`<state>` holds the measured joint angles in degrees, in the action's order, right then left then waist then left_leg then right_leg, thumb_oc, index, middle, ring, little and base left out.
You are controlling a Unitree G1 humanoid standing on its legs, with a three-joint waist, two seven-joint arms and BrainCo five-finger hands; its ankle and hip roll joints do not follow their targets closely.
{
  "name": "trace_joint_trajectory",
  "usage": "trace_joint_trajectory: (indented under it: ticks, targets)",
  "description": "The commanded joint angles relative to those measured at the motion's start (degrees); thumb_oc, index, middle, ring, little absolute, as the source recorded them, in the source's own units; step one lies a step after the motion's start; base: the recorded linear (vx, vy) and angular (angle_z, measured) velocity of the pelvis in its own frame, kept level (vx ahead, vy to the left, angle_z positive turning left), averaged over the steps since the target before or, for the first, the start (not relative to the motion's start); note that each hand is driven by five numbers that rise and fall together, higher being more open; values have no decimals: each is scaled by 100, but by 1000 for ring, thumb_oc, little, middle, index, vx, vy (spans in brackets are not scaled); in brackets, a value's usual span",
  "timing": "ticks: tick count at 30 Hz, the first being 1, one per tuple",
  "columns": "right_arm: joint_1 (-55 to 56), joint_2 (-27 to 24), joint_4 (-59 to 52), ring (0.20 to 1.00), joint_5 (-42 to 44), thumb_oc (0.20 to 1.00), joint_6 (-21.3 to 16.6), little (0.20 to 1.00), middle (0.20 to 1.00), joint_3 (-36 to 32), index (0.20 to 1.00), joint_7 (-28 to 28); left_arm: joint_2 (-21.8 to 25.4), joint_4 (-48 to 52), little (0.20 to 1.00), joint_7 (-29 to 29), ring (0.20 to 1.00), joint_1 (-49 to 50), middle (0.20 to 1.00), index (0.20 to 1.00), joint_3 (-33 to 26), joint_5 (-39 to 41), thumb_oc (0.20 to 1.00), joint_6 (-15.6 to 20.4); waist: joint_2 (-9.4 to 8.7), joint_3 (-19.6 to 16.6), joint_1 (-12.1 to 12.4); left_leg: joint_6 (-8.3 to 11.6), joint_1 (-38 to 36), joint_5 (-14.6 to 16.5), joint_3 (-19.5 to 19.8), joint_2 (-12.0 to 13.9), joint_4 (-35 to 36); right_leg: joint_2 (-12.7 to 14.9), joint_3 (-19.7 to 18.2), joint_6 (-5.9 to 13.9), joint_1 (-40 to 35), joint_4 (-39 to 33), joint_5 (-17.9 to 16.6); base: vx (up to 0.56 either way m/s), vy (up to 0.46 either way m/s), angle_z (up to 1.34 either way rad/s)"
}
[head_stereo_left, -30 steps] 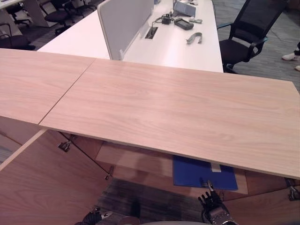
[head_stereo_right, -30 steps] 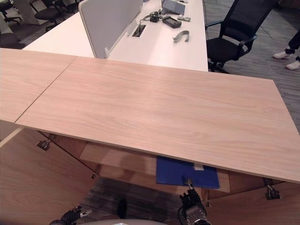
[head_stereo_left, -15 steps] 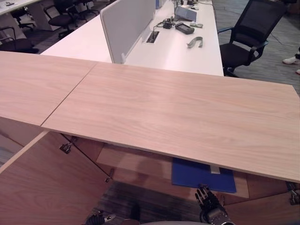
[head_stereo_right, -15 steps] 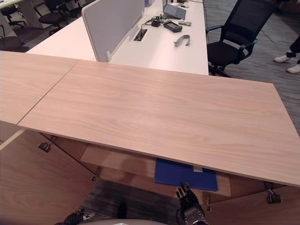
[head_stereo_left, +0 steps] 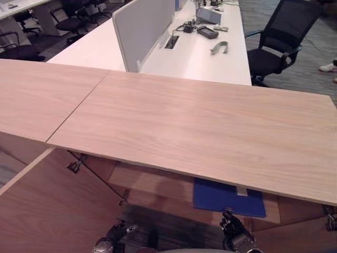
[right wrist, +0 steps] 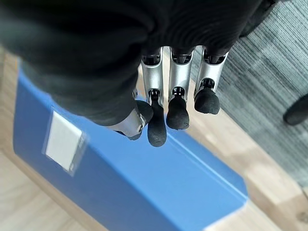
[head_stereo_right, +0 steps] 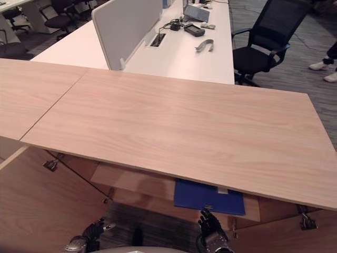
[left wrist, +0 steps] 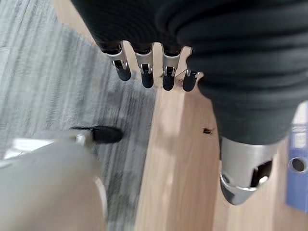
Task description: Put the empty folder in the office cabinet
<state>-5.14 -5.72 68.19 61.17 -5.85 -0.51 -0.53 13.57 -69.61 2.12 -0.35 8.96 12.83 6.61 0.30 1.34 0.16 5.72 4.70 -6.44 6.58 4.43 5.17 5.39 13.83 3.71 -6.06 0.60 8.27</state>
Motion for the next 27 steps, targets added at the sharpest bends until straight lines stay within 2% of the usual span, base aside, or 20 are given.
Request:
trace_joint_trajectory:
  ticks: [1,7,16,23,26,27]
  targets:
    - [-339,18,29,200,-227,200,-80,200,200,-189,200,-19,-13,-200,1000,-52,1000,-448,1000,1000,-25,126,1000,52,148,313,246,150,-614,894,60,289,-17,630,-65,650,572,475,-289,0,0,0]
    - [-505,-1,-16,200,-193,200,-114,200,200,-158,200,-96,-20,-224,1000,-96,1000,-508,1000,1000,26,163,1000,44,176,349,246,148,-558,884,78,286,-17,644,-65,648,652,517,-276,0,0,0]
    - [-1234,-292,-141,200,-31,200,-293,200,200,-320,200,-277,109,-243,1000,-141,1000,-564,1000,1000,139,62,1000,31,183,297,368,145,-540,904,126,270,-17,667,-6,654,591,470,-276,8,-4,1]
    - [-2095,-757,-46,200,112,200,-396,200,200,-546,200,-459,293,2,1000,-110,1000,-512,1000,1000,310,105,1000,98,165,327,584,134,-453,876,209,251,-17,680,60,662,619,488,-268,-3,-15,5]
    - [-2528,-1072,80,200,163,200,-423,200,200,-662,200,-551,382,150,1000,-72,1000,-394,1000,1000,410,147,1000,142,162,372,697,124,-392,849,267,235,-17,683,89,664,654,496,-273,-28,-16,8]
    - [-2801,-1313,161,200,164,200,-423,200,200,-728,200,-590,449,249,1000,-41,1000,-293,1000,1000,469,150,1000,177,171,405,784,118,-345,828,307,227,-17,691,118,663,675,516,-274,-24,-4,14]
